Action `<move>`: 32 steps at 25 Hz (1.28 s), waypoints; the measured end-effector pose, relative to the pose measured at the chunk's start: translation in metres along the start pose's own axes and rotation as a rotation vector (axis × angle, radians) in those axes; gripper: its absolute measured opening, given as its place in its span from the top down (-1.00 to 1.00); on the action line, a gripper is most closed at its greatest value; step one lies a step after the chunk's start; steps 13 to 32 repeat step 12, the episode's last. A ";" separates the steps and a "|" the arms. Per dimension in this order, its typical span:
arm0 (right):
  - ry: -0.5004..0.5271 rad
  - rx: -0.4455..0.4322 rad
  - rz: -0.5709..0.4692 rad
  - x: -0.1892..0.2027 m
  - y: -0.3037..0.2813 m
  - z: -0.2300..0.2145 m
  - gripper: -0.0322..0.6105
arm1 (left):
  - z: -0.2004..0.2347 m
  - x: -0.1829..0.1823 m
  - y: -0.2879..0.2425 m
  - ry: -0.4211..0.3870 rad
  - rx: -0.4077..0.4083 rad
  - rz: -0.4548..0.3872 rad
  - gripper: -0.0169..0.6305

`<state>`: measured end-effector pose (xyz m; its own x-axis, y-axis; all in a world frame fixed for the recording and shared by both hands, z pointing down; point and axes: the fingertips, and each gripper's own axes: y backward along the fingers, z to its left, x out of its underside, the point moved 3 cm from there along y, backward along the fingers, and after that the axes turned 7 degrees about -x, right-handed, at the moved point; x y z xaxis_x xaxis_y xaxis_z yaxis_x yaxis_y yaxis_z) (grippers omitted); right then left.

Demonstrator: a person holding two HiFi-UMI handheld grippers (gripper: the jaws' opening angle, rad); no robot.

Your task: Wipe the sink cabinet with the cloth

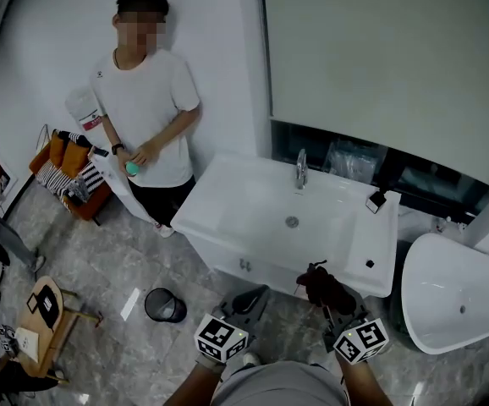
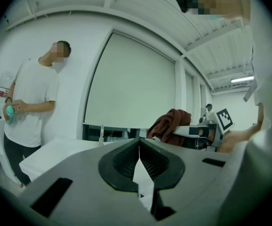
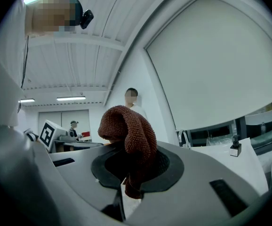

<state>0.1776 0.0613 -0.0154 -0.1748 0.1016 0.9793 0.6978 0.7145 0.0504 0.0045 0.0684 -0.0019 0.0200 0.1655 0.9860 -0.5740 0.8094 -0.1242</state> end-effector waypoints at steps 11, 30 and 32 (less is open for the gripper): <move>-0.002 -0.006 -0.001 0.004 -0.003 0.007 0.73 | 0.003 -0.002 0.007 0.001 -0.004 -0.015 0.91; -0.004 -0.005 -0.002 0.005 -0.003 0.006 0.73 | 0.003 -0.001 0.006 0.001 -0.004 -0.015 0.91; -0.004 -0.005 -0.002 0.005 -0.003 0.006 0.73 | 0.003 -0.001 0.006 0.001 -0.004 -0.015 0.91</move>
